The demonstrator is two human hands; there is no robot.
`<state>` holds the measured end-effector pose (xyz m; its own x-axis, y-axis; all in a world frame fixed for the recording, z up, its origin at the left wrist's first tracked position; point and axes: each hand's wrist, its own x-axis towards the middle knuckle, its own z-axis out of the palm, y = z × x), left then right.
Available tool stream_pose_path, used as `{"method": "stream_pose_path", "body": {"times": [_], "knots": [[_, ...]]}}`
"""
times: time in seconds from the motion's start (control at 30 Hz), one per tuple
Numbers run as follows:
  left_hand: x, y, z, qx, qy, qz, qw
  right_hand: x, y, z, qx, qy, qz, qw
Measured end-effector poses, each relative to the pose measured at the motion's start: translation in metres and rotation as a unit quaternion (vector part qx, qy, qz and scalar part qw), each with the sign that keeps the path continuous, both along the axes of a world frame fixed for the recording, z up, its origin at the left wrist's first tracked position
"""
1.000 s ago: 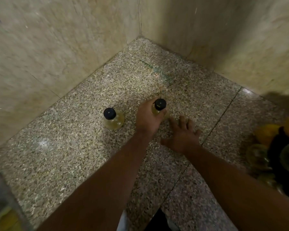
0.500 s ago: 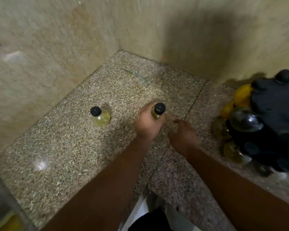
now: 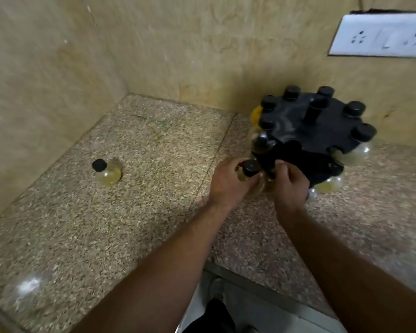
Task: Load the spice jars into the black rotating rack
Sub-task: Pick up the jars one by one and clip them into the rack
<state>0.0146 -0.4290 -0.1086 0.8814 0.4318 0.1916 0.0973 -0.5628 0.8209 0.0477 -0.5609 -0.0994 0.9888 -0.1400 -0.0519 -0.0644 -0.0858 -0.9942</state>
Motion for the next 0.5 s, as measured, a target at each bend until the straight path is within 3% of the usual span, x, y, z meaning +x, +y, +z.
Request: {"method": "stream_pose_path", "body": {"times": [0.17,0.5], "knots": [[0.011,-0.040,0.027,0.024,-0.056,-0.056,0.997,0.014,-0.040,0.033,0.158,0.099,-0.036,0.982],[0.045,-0.058,0.061,0.063,-0.039,-0.093,0.993,0.050,-0.057,0.051,0.218,0.164,0.008,0.962]]}}
